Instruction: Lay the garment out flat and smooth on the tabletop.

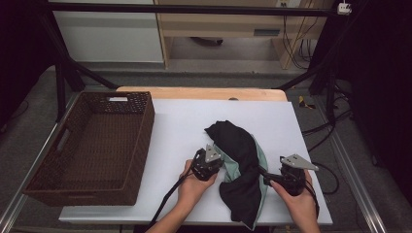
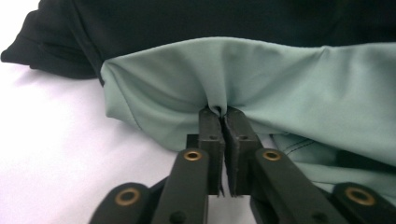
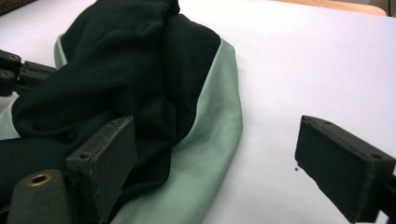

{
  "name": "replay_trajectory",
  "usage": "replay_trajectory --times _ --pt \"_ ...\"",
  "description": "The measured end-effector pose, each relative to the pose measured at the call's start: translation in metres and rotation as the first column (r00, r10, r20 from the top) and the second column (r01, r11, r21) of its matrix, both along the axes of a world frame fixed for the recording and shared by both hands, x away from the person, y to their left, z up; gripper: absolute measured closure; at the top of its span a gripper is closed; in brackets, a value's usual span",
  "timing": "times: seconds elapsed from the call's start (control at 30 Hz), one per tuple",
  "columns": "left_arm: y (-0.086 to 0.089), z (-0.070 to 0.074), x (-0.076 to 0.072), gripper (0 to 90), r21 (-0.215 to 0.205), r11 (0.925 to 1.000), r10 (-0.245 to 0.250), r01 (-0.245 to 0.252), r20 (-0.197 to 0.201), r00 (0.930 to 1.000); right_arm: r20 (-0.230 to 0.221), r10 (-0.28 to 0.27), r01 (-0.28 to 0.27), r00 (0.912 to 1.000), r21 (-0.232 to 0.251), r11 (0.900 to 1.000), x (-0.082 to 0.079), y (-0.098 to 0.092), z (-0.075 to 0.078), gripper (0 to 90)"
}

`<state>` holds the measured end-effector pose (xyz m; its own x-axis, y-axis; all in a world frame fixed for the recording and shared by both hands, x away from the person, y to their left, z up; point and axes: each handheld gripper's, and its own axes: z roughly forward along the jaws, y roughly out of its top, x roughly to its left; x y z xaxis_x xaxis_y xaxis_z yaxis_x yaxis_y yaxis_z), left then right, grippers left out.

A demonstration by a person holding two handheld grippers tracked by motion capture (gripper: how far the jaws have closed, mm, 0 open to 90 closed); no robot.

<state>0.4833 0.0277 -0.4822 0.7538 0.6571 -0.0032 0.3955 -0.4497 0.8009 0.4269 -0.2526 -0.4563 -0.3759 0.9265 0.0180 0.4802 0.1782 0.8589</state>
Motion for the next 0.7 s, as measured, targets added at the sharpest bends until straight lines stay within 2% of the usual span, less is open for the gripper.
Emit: replay_trajectory --times 0.13,0.2,0.3,0.37,0.47,0.57,0.7 --pt "0.007 0.004 -0.004 89.1 -0.009 0.9999 -0.005 0.005 0.004 1.0000 -0.005 -0.010 0.010 0.9999 -0.004 1.000 0.000 -0.002 0.000 13.0" --pt "0.016 0.011 -0.009 89.2 -0.048 0.9988 -0.006 0.007 0.016 0.9999 0.000 -0.017 0.017 0.9999 -0.004 1.000 0.001 -0.003 0.000 13.6" --pt "0.036 0.025 -0.018 89.4 -0.102 0.9948 0.008 -0.004 0.041 0.9991 0.001 -0.028 0.028 0.9996 -0.005 1.000 0.001 -0.006 -0.001 14.0" --pt "0.047 0.036 -0.024 89.4 -0.113 0.9935 0.017 -0.010 0.062 0.9979 -0.002 -0.031 0.031 0.9995 -0.004 1.000 0.002 -0.006 -0.001 14.0" --pt "0.064 0.054 -0.039 89.5 -0.109 0.9940 0.019 -0.009 0.098 0.9950 -0.006 -0.029 0.029 0.9996 -0.010 1.000 0.002 -0.005 -0.002 14.0" --pt "0.080 0.064 -0.049 89.4 -0.131 0.9912 0.026 -0.016 0.075 0.9968 -0.012 -0.025 0.025 0.9996 -0.015 1.000 0.002 -0.002 -0.002 14.0" --pt "0.100 0.065 -0.059 89.4 -0.122 0.9914 0.050 -0.046 0.026 0.9984 -0.015 -0.019 0.018 0.9997 -0.024 1.000 0.002 0.001 -0.003 13.9"
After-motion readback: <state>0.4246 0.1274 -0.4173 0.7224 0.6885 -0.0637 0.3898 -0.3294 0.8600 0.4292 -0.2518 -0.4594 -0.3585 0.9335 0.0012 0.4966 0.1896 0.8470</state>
